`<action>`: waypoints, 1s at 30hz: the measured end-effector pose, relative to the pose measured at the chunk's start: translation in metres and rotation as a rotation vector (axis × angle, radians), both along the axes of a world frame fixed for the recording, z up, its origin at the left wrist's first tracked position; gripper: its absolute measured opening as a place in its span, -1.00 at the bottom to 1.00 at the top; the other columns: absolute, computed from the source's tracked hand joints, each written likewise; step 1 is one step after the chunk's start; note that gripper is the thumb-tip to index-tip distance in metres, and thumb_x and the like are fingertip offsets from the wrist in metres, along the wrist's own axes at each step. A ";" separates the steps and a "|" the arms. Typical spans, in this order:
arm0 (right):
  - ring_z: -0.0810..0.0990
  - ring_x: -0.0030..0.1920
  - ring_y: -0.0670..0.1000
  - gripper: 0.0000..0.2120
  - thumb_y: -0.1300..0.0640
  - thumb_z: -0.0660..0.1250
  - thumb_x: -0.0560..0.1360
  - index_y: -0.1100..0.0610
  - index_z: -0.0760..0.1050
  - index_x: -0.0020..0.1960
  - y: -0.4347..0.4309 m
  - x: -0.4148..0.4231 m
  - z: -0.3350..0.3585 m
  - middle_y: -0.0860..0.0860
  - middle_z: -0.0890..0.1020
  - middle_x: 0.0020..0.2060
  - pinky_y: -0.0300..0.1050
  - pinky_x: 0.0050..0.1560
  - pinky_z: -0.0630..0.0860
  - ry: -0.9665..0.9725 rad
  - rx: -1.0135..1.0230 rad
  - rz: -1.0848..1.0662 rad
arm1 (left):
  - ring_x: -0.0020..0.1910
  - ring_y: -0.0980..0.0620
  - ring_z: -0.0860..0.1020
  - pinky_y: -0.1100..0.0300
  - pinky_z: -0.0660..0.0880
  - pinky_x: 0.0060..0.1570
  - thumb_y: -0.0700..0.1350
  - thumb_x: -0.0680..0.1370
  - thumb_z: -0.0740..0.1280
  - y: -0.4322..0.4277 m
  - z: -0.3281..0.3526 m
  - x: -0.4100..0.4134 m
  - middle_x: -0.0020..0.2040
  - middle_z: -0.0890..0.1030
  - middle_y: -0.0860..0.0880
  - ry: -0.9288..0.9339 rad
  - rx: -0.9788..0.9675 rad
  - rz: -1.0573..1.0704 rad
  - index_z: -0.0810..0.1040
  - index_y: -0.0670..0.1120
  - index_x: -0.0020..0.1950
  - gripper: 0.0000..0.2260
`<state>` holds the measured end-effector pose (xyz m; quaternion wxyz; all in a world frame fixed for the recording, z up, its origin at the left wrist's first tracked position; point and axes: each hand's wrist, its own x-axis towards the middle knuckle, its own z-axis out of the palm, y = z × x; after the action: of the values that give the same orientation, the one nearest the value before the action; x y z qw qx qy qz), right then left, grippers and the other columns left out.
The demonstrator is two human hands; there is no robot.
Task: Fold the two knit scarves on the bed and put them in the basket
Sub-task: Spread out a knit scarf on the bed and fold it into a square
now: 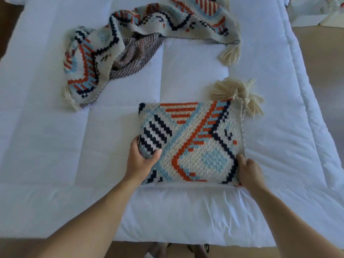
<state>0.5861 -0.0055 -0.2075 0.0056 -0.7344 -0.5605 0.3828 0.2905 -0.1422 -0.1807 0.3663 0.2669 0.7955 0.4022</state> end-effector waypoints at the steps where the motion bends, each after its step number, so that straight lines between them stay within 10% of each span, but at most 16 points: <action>1: 0.54 -0.11 0.22 -0.52 -0.18 0.07 0.60 0.23 0.47 -0.08 0.002 0.002 0.002 0.23 0.59 -0.16 0.03 -0.14 0.43 -0.017 0.017 0.018 | 0.24 0.22 0.49 0.30 0.47 0.15 0.25 0.28 0.52 -0.012 -0.002 0.000 0.30 0.47 0.09 -0.004 0.038 -0.045 0.22 0.10 0.41 -0.19; 6: 0.53 -0.05 0.21 -0.53 -0.27 0.09 0.57 0.15 0.41 0.02 0.000 0.003 0.008 0.17 0.55 -0.09 0.09 -0.04 0.47 0.045 0.027 0.051 | 0.50 0.15 0.10 0.22 0.28 0.35 0.17 0.32 0.55 -0.072 -0.016 0.018 0.56 0.08 0.04 0.301 -0.095 -0.321 -0.08 0.11 0.59 0.05; 11: 0.53 -0.07 0.22 -0.48 -0.29 0.07 0.57 0.19 0.36 0.06 -0.004 -0.005 0.003 0.18 0.54 -0.08 0.07 -0.08 0.47 0.105 0.014 0.013 | 0.39 -0.04 0.40 0.06 0.40 0.34 -0.34 0.35 0.54 -0.054 -0.014 0.032 0.37 0.40 0.03 0.273 -0.005 0.137 0.27 -0.13 0.51 -0.20; 16: 0.55 -0.13 0.21 -0.49 -0.27 0.14 0.56 0.22 0.41 0.00 0.002 0.001 0.008 0.18 0.56 -0.14 0.19 -0.08 0.55 0.184 0.057 -0.091 | 0.27 0.13 0.44 0.34 0.38 0.27 -0.24 0.39 0.42 -0.048 0.007 0.042 0.28 0.46 0.04 0.308 0.137 0.167 0.37 -0.21 0.44 -0.38; 24: 0.65 -0.17 0.29 -0.36 -0.42 0.15 0.43 0.20 0.46 -0.07 -0.005 -0.001 0.006 0.26 0.64 -0.18 0.33 -0.16 0.60 0.245 -0.049 -0.134 | 0.08 -0.15 0.57 0.17 0.45 0.00 -0.46 0.37 0.38 -0.037 -0.004 0.043 0.14 0.61 -0.14 0.240 -0.072 0.422 0.47 -0.18 0.34 -0.45; 30: 0.58 -0.18 0.24 -0.40 -0.35 0.13 0.52 0.23 0.46 -0.13 0.035 0.018 0.016 0.22 0.60 -0.21 0.21 -0.12 0.56 0.096 0.123 0.004 | 0.00 -0.10 0.62 0.07 0.56 0.00 -0.30 0.37 0.53 -0.066 -0.006 0.005 0.09 0.64 -0.09 0.529 -0.114 -0.126 0.54 -0.16 0.26 -0.52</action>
<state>0.6037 0.0298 -0.1914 0.0769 -0.7123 -0.5833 0.3827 0.2956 -0.2083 -0.1870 0.1848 0.3905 0.8667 0.2495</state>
